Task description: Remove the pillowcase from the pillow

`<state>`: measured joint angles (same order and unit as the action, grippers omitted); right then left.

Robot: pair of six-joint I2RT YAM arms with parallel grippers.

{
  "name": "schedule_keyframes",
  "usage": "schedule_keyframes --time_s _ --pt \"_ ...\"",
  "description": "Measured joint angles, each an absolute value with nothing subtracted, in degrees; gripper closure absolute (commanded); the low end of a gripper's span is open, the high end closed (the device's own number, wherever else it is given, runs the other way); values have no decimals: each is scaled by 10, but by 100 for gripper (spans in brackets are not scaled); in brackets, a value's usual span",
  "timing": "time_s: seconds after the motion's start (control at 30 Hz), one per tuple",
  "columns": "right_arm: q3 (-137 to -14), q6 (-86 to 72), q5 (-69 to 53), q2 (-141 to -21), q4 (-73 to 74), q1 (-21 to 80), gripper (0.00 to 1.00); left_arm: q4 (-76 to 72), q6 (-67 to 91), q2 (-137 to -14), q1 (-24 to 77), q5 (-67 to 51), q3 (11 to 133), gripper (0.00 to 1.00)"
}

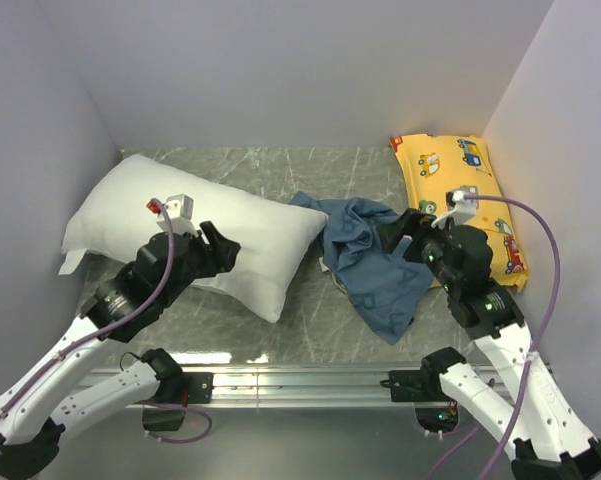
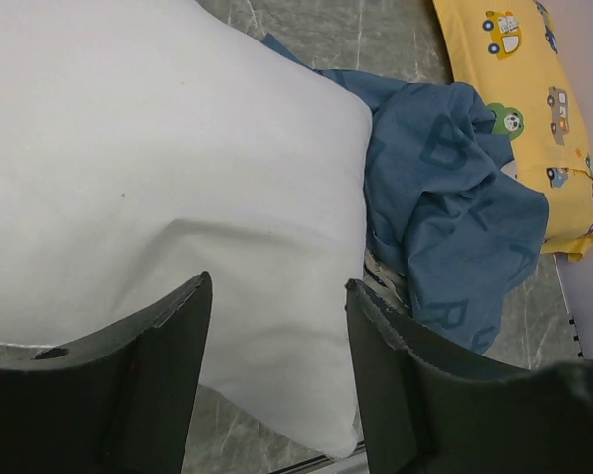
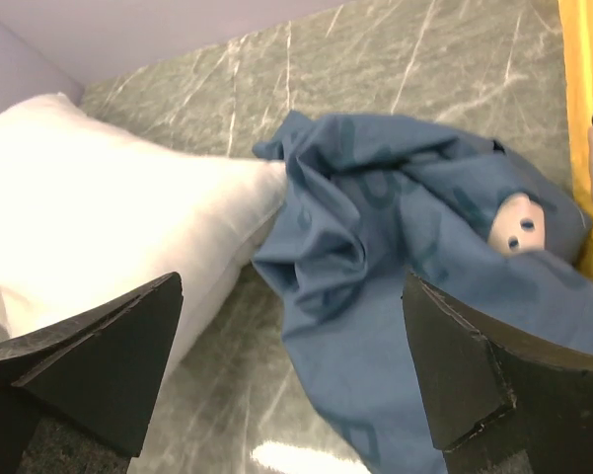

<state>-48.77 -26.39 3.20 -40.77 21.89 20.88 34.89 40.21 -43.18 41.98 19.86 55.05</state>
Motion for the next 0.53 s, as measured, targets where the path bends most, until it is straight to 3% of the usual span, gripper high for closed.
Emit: schedule_keyframes --time_s 0.23,0.53 --pt "-432 -259 23 -323 260 209 0 349 403 -367 421 209 505 34" --pt "-428 -259 23 -328 273 209 0 337 401 -358 421 209 488 31"
